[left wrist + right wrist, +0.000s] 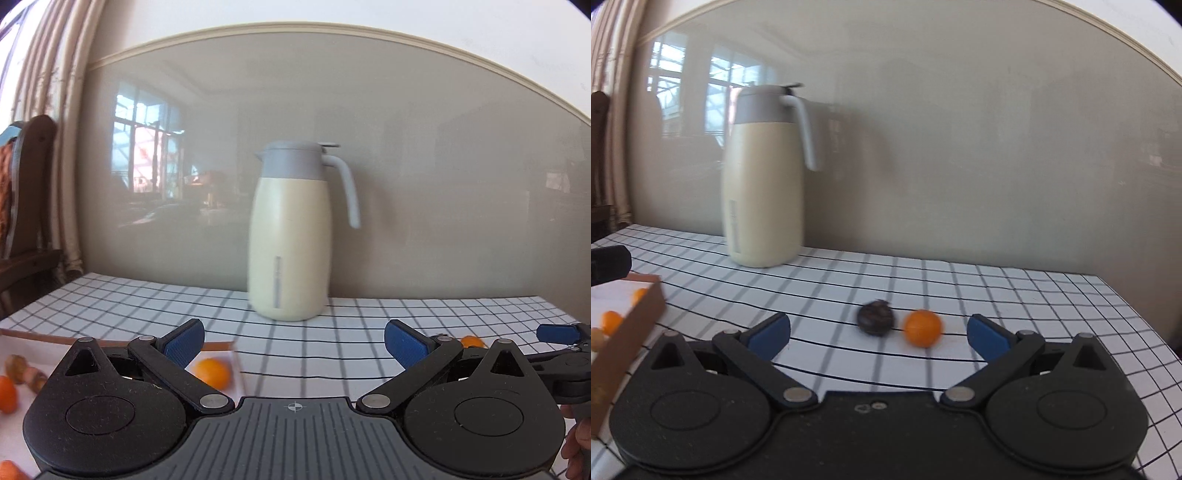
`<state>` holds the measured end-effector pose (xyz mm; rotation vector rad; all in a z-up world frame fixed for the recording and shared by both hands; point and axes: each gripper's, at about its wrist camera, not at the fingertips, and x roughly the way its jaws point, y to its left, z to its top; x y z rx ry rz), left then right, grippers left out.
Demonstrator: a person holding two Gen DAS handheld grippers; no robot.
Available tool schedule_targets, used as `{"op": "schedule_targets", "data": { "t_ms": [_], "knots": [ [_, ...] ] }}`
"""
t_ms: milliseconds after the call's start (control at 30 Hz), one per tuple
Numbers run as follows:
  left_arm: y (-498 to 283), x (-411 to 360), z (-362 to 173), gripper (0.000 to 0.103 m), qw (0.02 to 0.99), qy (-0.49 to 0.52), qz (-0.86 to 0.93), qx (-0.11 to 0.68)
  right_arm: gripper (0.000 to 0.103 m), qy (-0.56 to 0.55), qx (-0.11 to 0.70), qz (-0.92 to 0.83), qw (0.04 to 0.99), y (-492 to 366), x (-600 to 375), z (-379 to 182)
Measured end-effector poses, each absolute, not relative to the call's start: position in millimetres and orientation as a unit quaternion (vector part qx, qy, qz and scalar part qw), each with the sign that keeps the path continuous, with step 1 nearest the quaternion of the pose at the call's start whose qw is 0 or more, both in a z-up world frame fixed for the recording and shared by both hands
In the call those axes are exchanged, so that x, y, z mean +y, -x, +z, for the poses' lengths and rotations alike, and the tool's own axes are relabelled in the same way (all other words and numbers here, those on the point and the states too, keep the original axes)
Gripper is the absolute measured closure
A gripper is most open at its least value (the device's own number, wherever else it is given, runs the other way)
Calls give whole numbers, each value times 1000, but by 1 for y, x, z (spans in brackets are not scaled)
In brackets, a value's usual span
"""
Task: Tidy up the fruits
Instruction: 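Move both tools toward the mangosteen and orange on the table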
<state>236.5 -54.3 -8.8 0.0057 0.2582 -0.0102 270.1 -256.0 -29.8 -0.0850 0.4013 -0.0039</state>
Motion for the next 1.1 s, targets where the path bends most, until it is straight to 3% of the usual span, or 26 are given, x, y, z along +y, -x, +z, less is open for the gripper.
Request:
{"op": "schedule_targets", "data": {
  "t_ms": [633,867,1100],
  "knots": [
    [-321,-113,-42,0,980,22,-30,197,17,75,313,-48,945,-371,-289,-70],
    [-352,-123,-51,0,972,24,-40,232,19,65,312,-44,947,-376,-301,-70],
    [-364,-160,-58,0,967,-2,-82,243,29,41,317,-34,947,-363,-336,-67]
  ]
}}
